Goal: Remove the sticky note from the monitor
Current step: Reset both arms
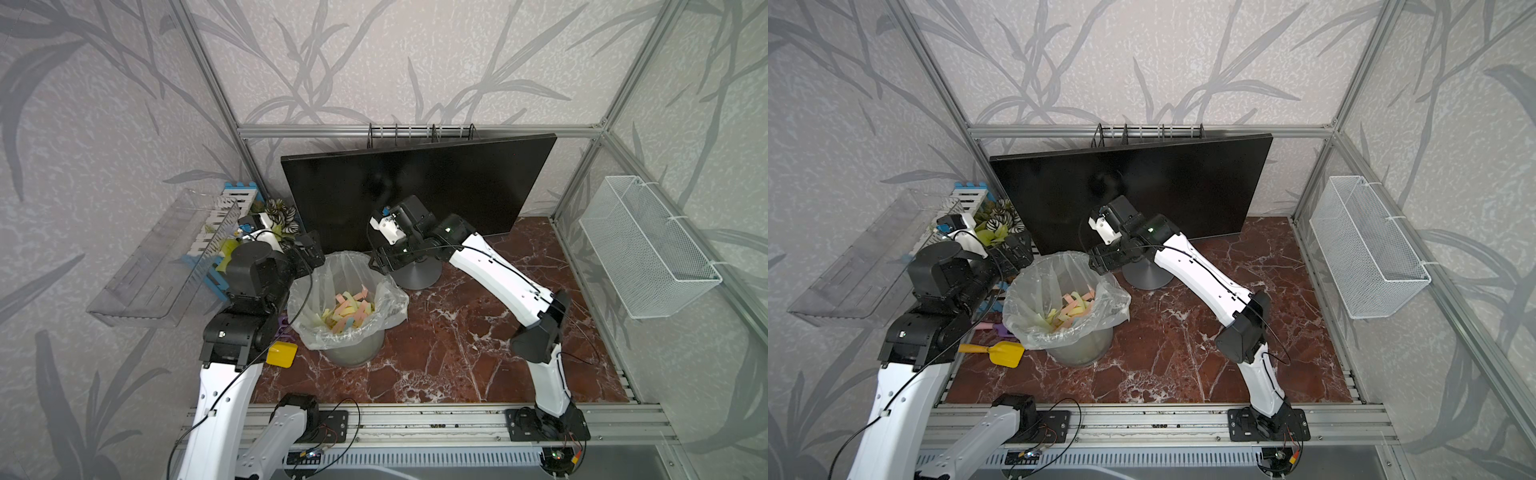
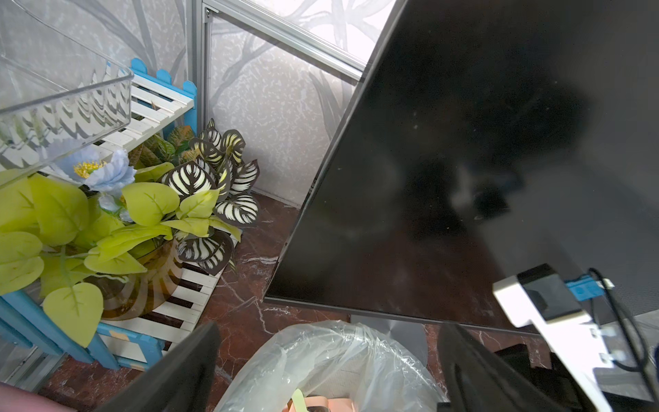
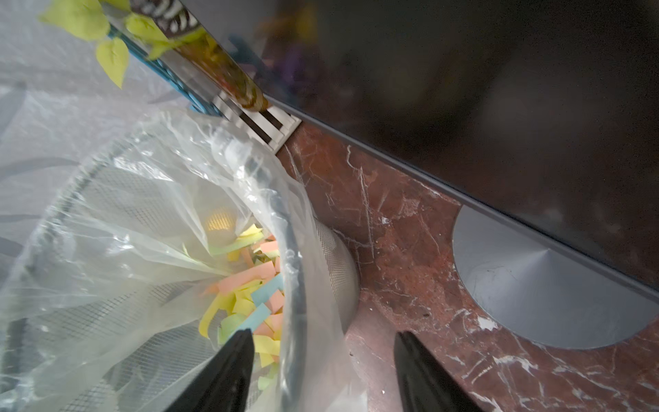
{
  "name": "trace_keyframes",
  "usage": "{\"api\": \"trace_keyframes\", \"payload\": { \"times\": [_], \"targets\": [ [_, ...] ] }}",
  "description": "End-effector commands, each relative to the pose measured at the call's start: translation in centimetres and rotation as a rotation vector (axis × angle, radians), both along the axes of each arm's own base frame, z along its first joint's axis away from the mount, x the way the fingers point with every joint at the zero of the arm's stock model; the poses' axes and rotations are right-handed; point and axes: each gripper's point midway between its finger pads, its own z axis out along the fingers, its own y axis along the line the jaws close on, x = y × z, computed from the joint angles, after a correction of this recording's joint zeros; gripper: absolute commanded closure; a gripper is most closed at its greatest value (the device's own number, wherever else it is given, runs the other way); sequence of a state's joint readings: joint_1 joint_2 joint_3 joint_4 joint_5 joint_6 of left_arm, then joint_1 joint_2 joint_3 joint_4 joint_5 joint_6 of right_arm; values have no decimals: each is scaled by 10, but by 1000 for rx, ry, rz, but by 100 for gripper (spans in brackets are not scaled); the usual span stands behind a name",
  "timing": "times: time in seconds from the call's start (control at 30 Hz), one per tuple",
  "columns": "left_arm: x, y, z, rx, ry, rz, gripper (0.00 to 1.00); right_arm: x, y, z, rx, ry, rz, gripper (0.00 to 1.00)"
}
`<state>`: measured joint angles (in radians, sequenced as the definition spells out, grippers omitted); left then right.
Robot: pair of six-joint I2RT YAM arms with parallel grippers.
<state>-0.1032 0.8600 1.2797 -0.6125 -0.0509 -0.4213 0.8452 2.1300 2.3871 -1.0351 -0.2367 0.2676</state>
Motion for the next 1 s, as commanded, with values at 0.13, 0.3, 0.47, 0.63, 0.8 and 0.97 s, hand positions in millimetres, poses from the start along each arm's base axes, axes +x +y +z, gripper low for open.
{"api": "trace_keyframes", "payload": {
  "times": [0.13,0.3,0.47,0.63,0.8,0.97],
  "targets": [
    [0,-4,4,5,-29,-25,0,-5,-2,-12,-74,43,15,59],
    [2,-6,0,2,-27,-33,0,-5,-2,-5,-64,33,10,82],
    [3,-7,-2,0,-27,-37,0,-4,-10,4,-74,3,-3,98],
    [3,-8,-1,-3,-30,-43,0,0,-29,15,-99,-26,-32,100],
    [3,-9,0,-4,-34,-51,0,1,-58,21,-138,-39,-59,100],
    [2,-10,3,-4,-40,-57,0,3,-92,28,-127,-44,-111,100]
  ]
}}
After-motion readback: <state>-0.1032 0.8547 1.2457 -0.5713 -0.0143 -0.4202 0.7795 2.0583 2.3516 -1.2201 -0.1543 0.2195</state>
